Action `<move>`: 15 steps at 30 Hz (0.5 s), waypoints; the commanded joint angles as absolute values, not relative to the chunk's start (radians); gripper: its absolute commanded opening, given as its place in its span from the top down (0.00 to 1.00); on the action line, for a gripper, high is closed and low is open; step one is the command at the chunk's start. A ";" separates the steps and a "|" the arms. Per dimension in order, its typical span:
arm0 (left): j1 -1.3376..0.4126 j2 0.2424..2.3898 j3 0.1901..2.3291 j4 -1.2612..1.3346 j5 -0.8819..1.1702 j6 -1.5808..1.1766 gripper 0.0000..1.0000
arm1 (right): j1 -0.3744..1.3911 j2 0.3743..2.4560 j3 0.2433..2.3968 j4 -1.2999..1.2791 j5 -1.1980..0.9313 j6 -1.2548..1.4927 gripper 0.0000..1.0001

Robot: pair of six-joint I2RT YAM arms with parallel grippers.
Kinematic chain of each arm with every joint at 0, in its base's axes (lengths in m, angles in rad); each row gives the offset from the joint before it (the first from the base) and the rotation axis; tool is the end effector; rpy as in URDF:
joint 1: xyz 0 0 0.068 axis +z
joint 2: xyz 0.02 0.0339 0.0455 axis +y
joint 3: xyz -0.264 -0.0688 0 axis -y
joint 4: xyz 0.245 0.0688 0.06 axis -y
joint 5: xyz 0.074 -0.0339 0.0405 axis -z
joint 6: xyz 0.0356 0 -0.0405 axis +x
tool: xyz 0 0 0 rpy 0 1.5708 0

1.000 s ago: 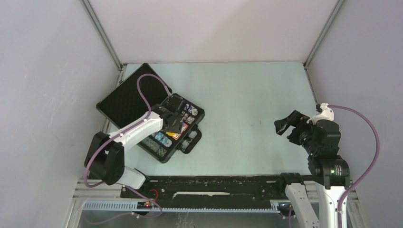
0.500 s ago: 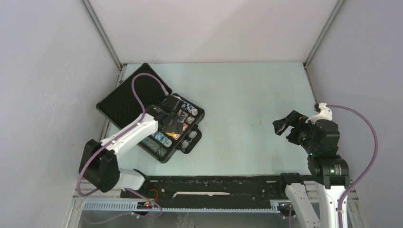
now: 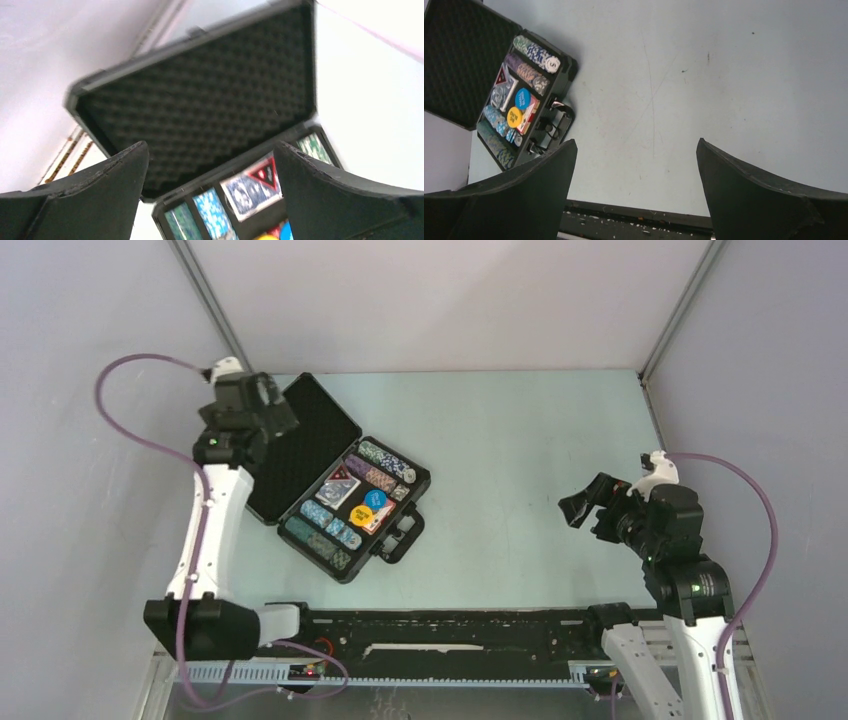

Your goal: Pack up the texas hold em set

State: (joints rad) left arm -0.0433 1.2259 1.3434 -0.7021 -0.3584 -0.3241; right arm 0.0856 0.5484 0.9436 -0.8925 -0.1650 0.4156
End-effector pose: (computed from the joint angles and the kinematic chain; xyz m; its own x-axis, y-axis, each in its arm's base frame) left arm 0.2568 0.0014 0.3910 -0.4425 -0.2793 -0.8522 -0.4142 0.9065 -0.0821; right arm 0.0928 0.0138 0.3488 -0.5270 0.3545 -0.7724 -0.0168 0.9043 0.4265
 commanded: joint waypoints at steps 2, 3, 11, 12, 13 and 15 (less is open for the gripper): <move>0.105 1.349 1.484 -0.614 -0.351 -0.314 0.00 | 0.132 0.572 0.940 -0.858 -0.199 0.388 0.00; 0.114 1.386 1.511 -0.614 -0.361 -0.291 0.00 | 0.134 0.578 0.938 -0.858 -0.209 0.389 0.00; 0.252 1.655 1.689 -0.567 -0.212 -0.306 0.00 | 0.169 0.584 0.942 -0.873 -0.219 0.387 0.00; 0.263 1.690 1.728 -0.581 -0.166 -0.317 0.00 | 0.177 0.586 0.942 -0.873 -0.214 0.389 0.00; 0.273 1.722 1.762 -0.589 -0.133 -0.319 0.00 | 0.183 0.586 0.943 -0.875 -0.208 0.390 0.00; 0.280 1.765 1.808 -0.590 -0.076 -0.315 0.00 | 0.195 0.585 0.943 -0.878 -0.190 0.398 0.01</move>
State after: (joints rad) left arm 0.2497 1.7042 1.6730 -0.6109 -0.2352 -0.3046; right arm 0.1707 0.5827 0.9428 -0.8932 -0.2081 0.4091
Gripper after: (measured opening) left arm 0.996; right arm 0.993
